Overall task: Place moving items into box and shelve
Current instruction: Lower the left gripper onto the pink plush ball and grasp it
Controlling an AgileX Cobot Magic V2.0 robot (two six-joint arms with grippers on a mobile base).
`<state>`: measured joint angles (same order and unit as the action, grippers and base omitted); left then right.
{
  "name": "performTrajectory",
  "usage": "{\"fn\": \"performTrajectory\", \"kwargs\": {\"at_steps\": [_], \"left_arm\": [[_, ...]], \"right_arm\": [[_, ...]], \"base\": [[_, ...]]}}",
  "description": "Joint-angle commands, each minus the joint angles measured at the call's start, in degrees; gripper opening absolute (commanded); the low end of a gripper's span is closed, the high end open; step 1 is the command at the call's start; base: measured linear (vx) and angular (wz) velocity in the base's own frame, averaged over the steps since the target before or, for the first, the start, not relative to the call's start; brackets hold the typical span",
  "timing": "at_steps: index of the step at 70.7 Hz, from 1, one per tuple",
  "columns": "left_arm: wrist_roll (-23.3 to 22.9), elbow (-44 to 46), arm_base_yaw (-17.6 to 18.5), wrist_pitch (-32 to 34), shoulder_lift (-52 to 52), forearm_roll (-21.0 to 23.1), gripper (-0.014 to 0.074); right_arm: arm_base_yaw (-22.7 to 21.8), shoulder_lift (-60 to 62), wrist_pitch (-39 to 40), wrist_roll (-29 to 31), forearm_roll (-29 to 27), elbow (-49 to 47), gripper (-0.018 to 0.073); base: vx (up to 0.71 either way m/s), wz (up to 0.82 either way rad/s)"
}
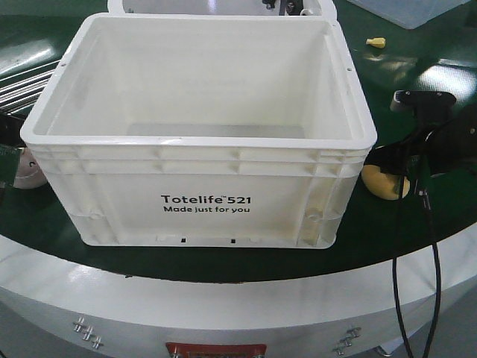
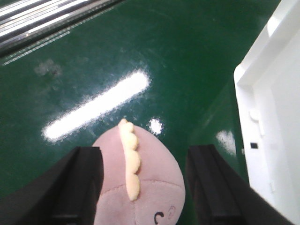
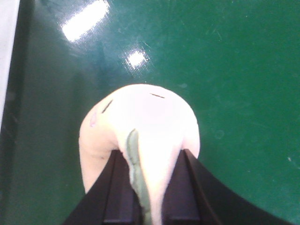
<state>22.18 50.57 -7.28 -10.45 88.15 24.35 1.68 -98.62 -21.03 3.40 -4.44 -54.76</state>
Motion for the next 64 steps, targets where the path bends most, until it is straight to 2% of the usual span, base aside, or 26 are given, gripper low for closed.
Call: {"fn": "performTrajectory", "kwargs": {"at_steps": [1, 29, 37, 43, 47, 49, 57, 64], "left_arm": [[-0.4, 1.8, 0.1, 2.6, -1.1, 0.4, 0.0514], [-0.4, 1.8, 0.1, 1.6, 4.4, 0.4, 0.0514], [-0.5, 1.8, 0.1, 0.7, 5.7, 0.4, 0.0479], [-0.5, 1.8, 0.1, -0.8, 6.3, 0.4, 0.038], [-0.5, 1.8, 0.1, -1.7, 6.3, 0.4, 0.0283], [-0.5, 1.8, 0.1, -2.1, 6.3, 0.4, 0.0204], [-0.4, 1.8, 0.1, -3.1, 6.3, 0.4, -0.0024], [-0.4, 1.8, 0.1, -3.1, 6.3, 0.3, -0.0029]], "right_arm": [[0.0, 1.7, 0.7, 0.4, 0.5, -1.4, -0.0015], [0.0, 1.7, 0.7, 0.4, 0.5, -1.4, -0.0015], [0.0, 1.7, 0.8, 0.4, 0.6, -1.4, -0.0015], [0.0, 1.7, 0.9, 0.4, 0.6, -1.4, -0.0015], [0.0, 1.7, 0.9, 0.4, 0.6, -1.4, -0.0015], [0.0, 1.7, 0.9, 0.4, 0.6, -1.4, -0.0015], [0.0, 1.7, 0.9, 0.4, 0.6, -1.4, -0.0015], [0.0, 1.7, 0.9, 0.4, 0.6, -1.4, -0.0015]], "base": [[0.0, 0.0], [0.0, 0.0], [0.0, 0.0], [0.0, 0.0], [0.0, 0.0], [0.0, 0.0], [0.0, 0.0], [0.0, 0.0]]}}
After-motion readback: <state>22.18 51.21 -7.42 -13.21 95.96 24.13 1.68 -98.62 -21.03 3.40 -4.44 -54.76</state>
